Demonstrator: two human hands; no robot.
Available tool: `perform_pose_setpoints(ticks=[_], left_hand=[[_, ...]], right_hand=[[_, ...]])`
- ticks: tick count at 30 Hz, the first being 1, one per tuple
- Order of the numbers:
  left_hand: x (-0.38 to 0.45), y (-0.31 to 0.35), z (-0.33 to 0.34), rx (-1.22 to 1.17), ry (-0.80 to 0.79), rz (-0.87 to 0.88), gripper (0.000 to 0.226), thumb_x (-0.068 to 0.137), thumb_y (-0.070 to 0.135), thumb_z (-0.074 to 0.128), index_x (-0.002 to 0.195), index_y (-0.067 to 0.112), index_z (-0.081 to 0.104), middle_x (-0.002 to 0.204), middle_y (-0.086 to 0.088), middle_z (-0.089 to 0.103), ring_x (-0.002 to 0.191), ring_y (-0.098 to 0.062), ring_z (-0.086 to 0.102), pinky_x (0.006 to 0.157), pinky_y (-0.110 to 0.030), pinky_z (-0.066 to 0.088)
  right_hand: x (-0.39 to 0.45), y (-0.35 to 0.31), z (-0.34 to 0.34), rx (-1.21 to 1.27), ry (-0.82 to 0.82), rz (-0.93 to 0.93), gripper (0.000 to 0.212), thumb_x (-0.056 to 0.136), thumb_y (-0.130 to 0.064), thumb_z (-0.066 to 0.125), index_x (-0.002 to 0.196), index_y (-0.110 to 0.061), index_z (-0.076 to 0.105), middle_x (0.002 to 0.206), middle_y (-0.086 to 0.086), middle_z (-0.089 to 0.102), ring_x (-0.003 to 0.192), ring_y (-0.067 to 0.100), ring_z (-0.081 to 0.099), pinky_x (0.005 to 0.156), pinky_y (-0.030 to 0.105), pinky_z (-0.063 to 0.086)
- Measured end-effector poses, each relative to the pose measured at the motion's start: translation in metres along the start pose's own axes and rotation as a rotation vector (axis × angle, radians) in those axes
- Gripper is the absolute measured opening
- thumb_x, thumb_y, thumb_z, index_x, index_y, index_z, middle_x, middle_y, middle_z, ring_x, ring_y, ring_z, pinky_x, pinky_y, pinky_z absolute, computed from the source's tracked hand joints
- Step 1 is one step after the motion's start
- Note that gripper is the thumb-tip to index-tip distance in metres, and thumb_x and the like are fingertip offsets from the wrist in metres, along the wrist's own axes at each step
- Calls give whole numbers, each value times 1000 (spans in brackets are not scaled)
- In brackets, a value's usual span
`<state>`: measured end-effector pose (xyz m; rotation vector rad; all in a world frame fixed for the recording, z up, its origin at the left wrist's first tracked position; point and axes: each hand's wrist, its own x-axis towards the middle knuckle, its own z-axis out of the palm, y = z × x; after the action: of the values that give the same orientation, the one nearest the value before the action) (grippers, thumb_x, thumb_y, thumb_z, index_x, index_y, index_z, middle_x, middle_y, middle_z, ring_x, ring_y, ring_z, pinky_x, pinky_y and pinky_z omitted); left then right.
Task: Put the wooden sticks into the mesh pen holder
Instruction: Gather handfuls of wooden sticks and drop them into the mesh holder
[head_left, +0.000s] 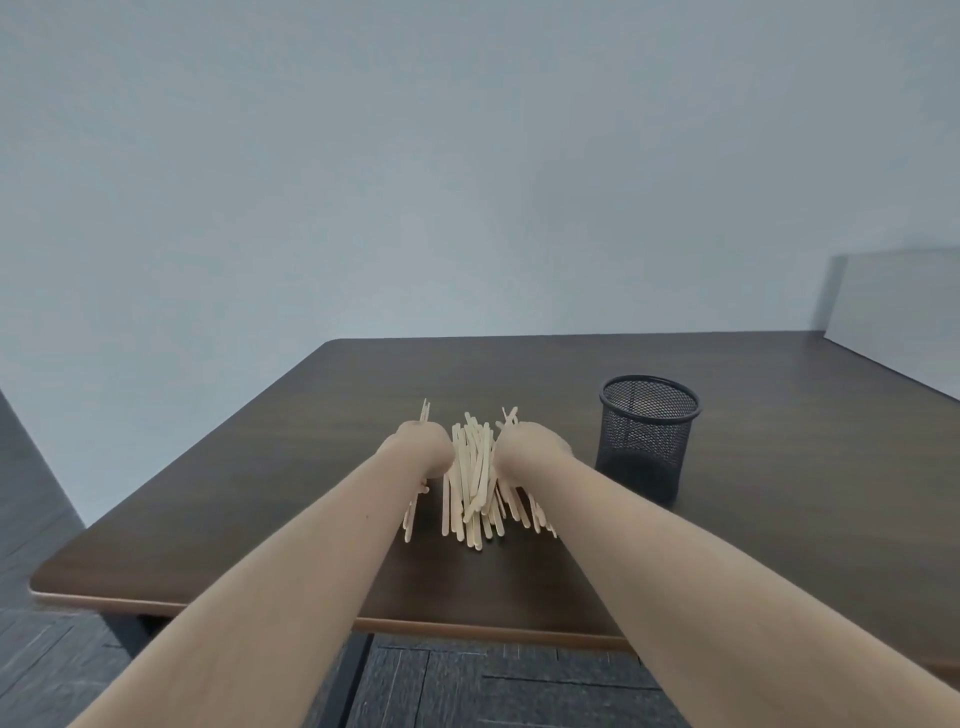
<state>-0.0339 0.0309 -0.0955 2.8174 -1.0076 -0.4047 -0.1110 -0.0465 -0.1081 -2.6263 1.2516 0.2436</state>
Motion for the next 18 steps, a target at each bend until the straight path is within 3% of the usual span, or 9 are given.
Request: perform_pose_setpoints(ticks=[3,5,7,8,10,12,13,15,18], left_hand=[[0,-3,2,-102,25,-45,27,95,-2,40,74,11,52,75,-1,52,58,-15,42,71,-20,40],[-4,-5,2,-152,33,-41,23,92,-2,46,77,9,59,63,3,37,70,-15,52,84,-22,38],[-9,-7,3,-74,46,-10,25,90,-3,51,108,4,67,71,1,50,109,-23,59,97,-26,39],[-9,-8,3,-90,58,19,31,89,-6,51,116,2,65,80,0,58,118,-25,55,97,-27,39],[-11,-7,5,-132,71,0,27,89,-8,49,111,0,64,94,-2,63,108,-23,59,80,-25,37],[-10,-4,7,-470,138,-55,16,92,-2,46,101,-1,59,91,-6,53,70,-14,50,58,-20,29],[-12,-4,8,-662,209,-98,18,94,1,42,109,-2,53,93,-9,47,62,-14,41,52,-20,26],[-7,-4,10,-752,319,-102,31,97,7,36,126,-5,41,104,-18,48,74,-25,46,58,-24,34],[-11,-2,8,-813,429,-10,24,102,22,33,108,1,42,111,-20,56,91,-34,54,74,-35,41]], right_hand=[[3,-3,6,65,56,2,53,89,-1,36,141,-7,42,142,14,44,123,35,50,87,39,47],[0,-3,8,198,83,62,51,87,-4,37,138,-5,42,134,12,49,119,34,51,74,37,41],[-1,-1,7,322,111,113,43,92,-7,37,134,-2,38,132,12,50,121,35,50,76,37,39],[-3,0,6,370,127,126,39,93,-8,37,131,-2,36,131,14,51,122,35,50,81,37,41],[-6,3,4,407,146,120,37,93,-8,37,130,-2,34,130,16,53,123,35,50,94,40,42],[-10,3,5,418,174,101,36,93,-11,36,129,-5,35,129,15,55,122,34,50,98,42,40],[-10,2,6,430,181,96,34,93,-13,37,127,-7,36,128,14,56,121,33,51,98,43,39],[-12,3,7,459,190,83,30,93,-13,38,122,-8,38,126,13,58,118,33,54,99,43,39],[-16,8,6,555,241,44,25,94,-11,38,118,-6,37,116,14,60,111,34,59,94,42,45]])
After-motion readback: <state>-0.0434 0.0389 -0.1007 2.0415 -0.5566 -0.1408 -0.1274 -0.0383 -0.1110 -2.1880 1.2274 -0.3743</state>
